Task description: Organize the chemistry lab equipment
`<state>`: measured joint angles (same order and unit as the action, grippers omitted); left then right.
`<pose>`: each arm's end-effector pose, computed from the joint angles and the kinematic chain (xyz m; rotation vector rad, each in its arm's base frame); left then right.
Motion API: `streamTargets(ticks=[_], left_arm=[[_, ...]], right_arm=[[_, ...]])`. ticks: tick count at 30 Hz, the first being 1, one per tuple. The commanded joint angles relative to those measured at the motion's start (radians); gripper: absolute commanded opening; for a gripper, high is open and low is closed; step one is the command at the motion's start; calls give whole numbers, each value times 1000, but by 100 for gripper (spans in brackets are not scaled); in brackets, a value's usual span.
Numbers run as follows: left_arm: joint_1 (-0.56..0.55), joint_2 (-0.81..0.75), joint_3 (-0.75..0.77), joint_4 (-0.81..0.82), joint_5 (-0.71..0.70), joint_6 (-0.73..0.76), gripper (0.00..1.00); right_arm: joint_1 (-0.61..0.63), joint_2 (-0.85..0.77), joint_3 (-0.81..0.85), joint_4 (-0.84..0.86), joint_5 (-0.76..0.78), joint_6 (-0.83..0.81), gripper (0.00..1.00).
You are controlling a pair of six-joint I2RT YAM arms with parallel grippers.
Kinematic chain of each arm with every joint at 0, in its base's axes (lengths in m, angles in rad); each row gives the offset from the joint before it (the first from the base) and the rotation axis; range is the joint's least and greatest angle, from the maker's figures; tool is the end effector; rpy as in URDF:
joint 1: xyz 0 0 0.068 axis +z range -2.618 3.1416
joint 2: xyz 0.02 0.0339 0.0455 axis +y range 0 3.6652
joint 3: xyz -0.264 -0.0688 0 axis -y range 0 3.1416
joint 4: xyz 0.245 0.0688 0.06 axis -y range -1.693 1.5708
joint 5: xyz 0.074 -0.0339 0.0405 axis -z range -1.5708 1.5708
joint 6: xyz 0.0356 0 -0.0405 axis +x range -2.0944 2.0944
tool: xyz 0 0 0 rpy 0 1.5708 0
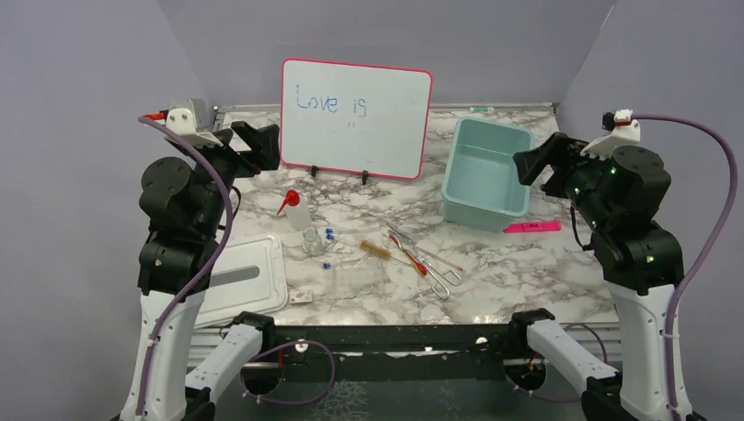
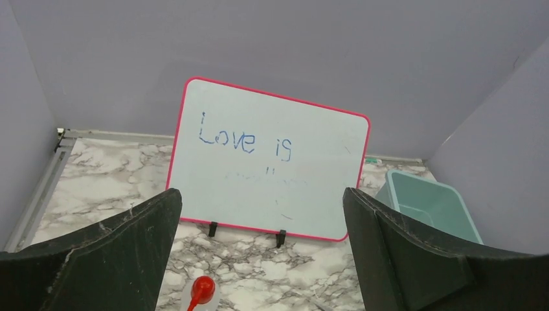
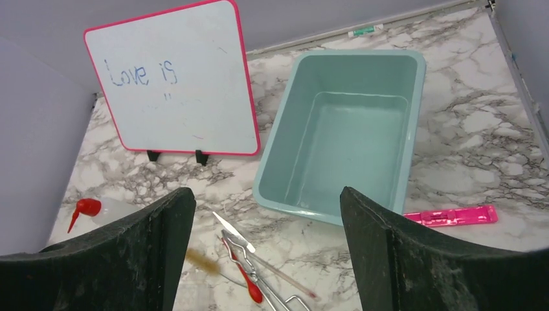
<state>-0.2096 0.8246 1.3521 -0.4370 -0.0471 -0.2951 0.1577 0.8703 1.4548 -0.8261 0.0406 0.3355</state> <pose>0.1289 -0.0257 0.4924 -0.1021 1.4880 -0.3736 0.1261 0.0186 0.4743 0.1907 1.8133 0.3128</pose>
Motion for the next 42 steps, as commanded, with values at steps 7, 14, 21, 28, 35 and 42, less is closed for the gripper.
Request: streamTargets(ticks=[7, 14, 21, 28, 35, 42], left_arm=[[-1, -143, -136, 157, 168, -12, 99], [-1, -143, -228, 276, 261, -64, 99], [-1, -17, -184, 190, 104, -100, 99], [-1, 23, -105, 116, -123, -88, 99], [-1, 14, -10, 97, -275, -42, 99], [-1, 7, 21, 71, -317, -10, 99]], right_arm=[[9, 21, -36, 75, -185, -30, 89], [11, 149, -25, 107, -441, -86, 89], [140, 296, -48, 215, -463, -33, 89], [499, 513, -14, 285, -169, -4, 88], [796, 762, 90, 299, 37, -36, 91], [950, 1005, 190, 370, 94, -55, 97]])
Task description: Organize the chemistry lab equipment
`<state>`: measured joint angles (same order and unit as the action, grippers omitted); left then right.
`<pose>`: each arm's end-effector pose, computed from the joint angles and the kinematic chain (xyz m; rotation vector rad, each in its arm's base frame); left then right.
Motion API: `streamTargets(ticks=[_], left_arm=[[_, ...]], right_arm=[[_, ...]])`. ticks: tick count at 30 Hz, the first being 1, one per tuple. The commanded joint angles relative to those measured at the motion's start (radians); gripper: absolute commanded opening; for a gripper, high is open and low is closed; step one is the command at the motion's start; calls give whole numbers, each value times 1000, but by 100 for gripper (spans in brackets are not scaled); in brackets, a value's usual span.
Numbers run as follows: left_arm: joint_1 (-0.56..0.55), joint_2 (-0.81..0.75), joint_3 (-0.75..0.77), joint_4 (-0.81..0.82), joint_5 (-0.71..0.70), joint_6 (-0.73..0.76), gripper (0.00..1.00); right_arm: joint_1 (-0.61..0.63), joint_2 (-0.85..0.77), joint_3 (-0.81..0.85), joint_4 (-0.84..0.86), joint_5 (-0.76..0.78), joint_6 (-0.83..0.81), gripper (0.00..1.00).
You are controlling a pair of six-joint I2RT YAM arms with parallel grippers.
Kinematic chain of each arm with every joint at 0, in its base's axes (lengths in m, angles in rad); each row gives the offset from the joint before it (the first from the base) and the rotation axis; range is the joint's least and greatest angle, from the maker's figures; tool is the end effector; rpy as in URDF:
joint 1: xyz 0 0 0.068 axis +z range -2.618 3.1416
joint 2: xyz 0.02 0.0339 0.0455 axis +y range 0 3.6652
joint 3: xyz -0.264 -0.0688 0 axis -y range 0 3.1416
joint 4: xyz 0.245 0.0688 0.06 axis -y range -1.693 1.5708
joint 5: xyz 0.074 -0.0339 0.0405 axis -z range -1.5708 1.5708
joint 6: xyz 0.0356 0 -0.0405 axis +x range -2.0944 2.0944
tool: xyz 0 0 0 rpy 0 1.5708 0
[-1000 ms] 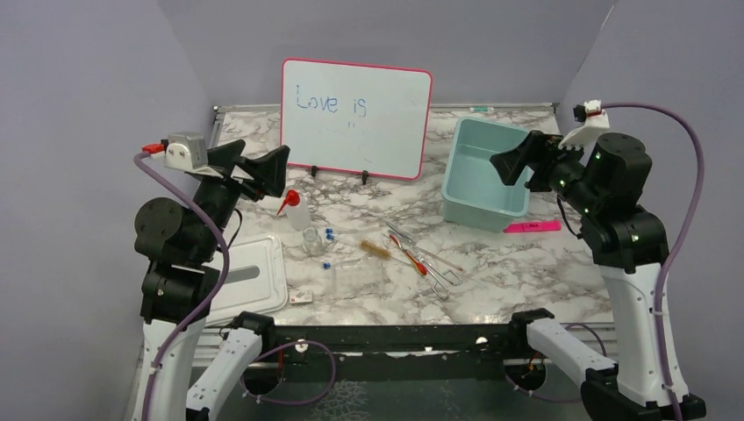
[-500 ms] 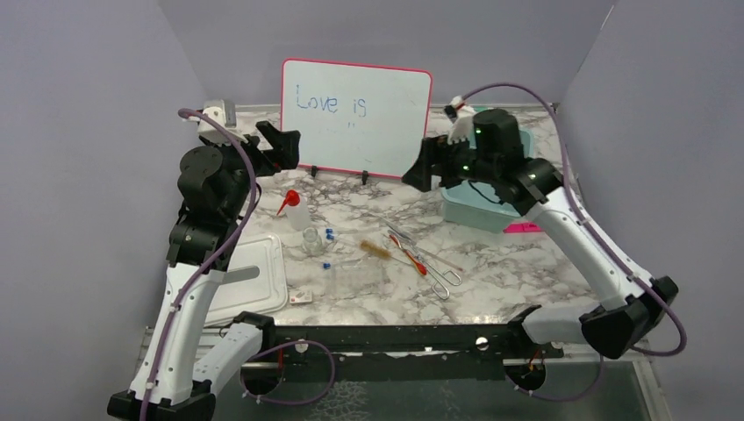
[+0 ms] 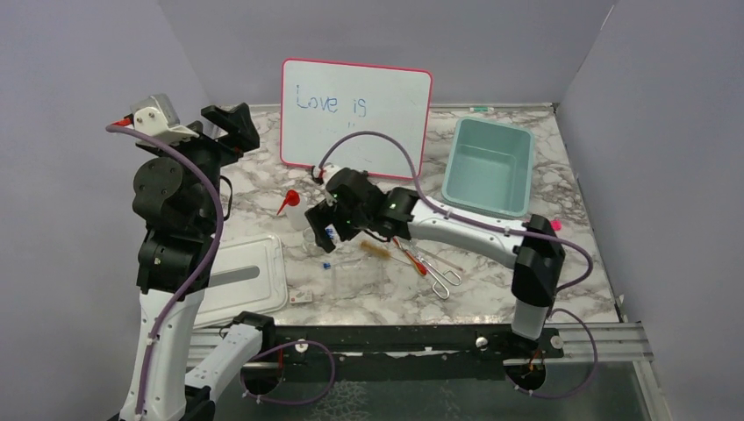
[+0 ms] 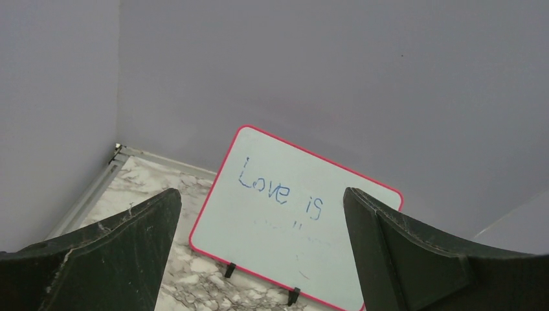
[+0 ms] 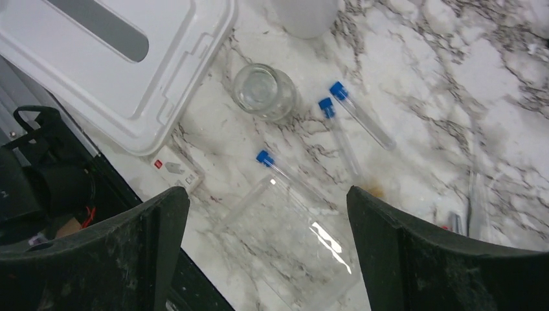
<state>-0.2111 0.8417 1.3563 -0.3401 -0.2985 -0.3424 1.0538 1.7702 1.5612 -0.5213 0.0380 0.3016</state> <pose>0.1335 -0.0179 0.5020 -0.3389 1.3673 -0.2509 0.2019 0.3523 0.3070 -0.8586 2.2295 0.6340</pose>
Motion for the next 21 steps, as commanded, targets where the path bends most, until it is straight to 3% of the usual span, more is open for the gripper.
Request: streamTargets(ticks=[1, 11, 21], left_arm=[[1, -14, 13, -28, -72, 40, 99], [0, -15, 35, -54, -110, 55, 99], [-26, -2, 39, -42, -128, 90, 99]], right_arm=[[61, 139, 108, 63, 102, -14, 97], [72, 347, 198, 131, 110, 18, 96], [73, 470, 265, 172, 129, 11, 74]])
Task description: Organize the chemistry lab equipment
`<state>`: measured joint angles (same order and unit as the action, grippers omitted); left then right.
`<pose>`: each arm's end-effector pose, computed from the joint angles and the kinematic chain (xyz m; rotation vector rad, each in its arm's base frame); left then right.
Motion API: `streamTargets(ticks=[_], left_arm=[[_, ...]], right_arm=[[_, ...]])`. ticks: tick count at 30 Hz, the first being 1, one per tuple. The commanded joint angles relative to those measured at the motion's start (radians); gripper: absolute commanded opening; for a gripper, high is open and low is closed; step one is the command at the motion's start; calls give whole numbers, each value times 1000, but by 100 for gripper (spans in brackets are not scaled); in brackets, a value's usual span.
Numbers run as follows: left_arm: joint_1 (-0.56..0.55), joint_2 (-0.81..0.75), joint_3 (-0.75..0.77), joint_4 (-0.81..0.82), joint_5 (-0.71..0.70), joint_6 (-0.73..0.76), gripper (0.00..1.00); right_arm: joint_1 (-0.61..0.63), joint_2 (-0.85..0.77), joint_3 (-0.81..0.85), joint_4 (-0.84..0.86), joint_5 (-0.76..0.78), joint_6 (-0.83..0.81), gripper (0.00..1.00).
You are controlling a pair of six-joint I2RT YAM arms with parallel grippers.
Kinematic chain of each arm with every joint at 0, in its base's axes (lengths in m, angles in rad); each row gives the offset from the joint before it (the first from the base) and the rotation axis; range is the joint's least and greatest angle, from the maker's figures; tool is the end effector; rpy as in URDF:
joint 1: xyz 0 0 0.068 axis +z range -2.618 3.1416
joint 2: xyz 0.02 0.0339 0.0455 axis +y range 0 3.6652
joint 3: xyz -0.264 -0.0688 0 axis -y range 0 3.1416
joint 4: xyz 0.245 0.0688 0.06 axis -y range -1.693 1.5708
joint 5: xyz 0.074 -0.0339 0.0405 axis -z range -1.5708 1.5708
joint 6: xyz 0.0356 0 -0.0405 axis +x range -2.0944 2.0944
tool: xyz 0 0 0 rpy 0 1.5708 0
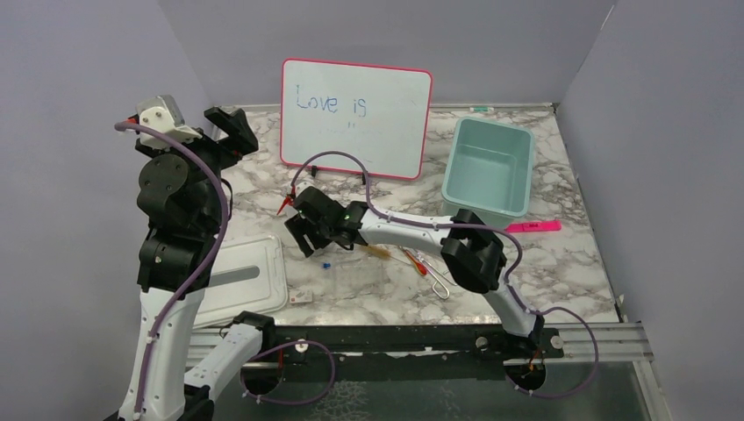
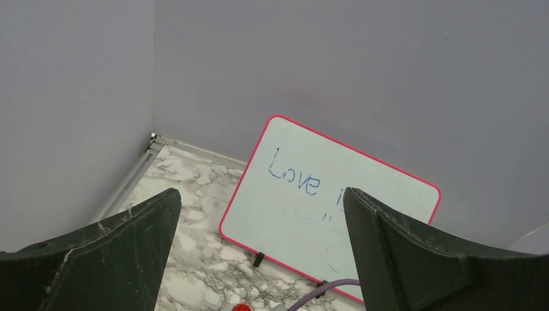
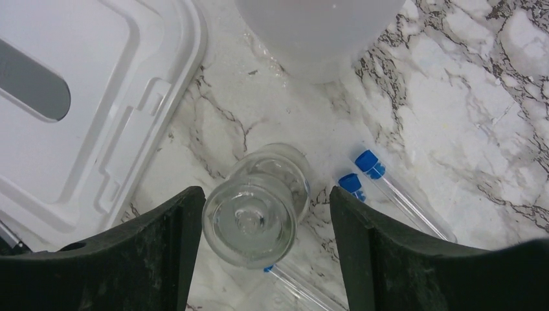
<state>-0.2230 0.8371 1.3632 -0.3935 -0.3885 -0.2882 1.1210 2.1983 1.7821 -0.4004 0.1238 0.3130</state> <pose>0.1307 -0.0158 0.4986 -0.3638 1.4032 -0.1392 0.2206 0.4467 0.2034 -0.9060 2.2720 0.5221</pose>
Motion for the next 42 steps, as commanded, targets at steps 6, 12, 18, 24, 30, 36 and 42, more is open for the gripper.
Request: streamTargets(ticks=[6, 12, 18, 24, 30, 36, 42], left_arm=[[-30, 15, 72, 17, -71, 67, 99], [-44, 14, 64, 21, -91, 87, 99], [-49, 8, 55, 28, -107, 107, 99], [-49, -3, 31, 31, -119, 104, 99], [-49, 1, 21, 31, -114, 83, 99], [-49, 15, 2, 41, -67, 57, 99], [-49, 42, -30, 65, 22, 38, 99]], right_arm=[[7, 71, 30, 97, 61, -10, 62], [8, 73, 57, 91, 73, -15, 41], [8, -21, 27, 66, 41, 7, 35], [4, -183, -20, 45, 19, 21, 35], [-82, -327, -16, -13, 16, 19, 35], [-272, -473, 0, -83, -1, 2, 35], [-516, -557, -4, -168, 59, -54, 35]])
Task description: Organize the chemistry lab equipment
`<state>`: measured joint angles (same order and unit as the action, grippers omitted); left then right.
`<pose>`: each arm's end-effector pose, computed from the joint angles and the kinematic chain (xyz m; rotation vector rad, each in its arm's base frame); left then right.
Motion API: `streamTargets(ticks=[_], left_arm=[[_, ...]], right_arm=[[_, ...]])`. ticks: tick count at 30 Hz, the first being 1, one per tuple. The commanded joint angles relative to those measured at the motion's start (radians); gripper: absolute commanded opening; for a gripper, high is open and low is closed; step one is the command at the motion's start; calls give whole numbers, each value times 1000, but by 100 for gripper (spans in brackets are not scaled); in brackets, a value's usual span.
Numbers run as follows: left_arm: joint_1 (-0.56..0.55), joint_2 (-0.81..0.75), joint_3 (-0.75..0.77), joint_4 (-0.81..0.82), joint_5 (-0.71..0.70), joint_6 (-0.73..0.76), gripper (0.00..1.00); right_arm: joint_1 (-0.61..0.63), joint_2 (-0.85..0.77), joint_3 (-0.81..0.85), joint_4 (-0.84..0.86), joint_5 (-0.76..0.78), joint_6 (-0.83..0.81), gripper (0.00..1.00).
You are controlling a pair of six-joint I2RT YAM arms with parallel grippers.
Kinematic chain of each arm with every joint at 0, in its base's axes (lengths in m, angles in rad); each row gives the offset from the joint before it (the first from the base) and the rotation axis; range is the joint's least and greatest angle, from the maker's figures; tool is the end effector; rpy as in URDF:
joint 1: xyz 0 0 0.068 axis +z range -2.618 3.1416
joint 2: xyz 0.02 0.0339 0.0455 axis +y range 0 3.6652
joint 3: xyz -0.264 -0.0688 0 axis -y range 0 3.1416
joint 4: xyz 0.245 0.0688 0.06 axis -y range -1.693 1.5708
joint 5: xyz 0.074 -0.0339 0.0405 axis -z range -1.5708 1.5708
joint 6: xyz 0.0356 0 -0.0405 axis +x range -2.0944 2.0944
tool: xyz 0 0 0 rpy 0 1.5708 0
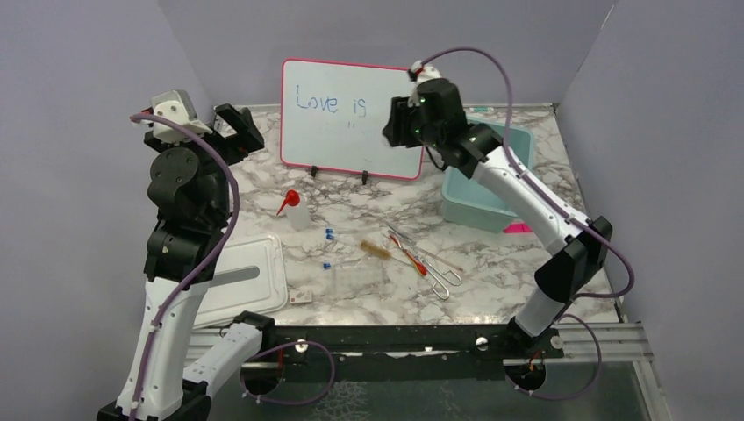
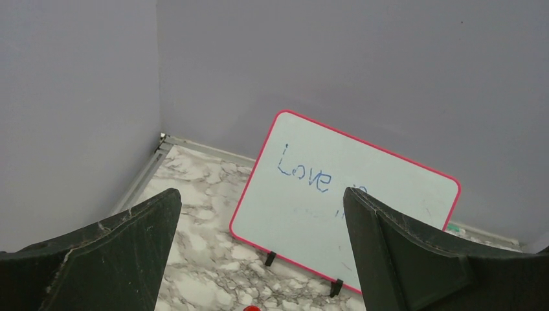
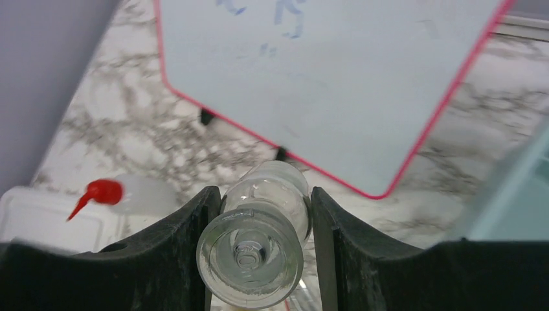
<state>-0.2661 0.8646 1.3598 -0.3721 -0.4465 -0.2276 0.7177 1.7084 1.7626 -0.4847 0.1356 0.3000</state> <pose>0.1401 -0.0223 0.4966 -0.3360 1.4211 -0.0796 0.3022 0.2574 0.4026 -0.3349 2.0071 0.5144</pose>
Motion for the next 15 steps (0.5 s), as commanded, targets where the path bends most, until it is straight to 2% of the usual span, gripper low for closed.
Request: streamTargets(ticks=[1, 8, 15], left_arm=[[-5, 17, -39, 54, 88, -27, 99], [-5, 48, -86, 112, 139, -50, 99], [-5, 90, -72, 118, 123, -67, 99]], right_arm=[[-153, -82, -4, -88, 54, -42, 35], [-431, -111, -111, -110, 39, 30, 35], [-555, -29, -225, -48, 7, 67, 35]])
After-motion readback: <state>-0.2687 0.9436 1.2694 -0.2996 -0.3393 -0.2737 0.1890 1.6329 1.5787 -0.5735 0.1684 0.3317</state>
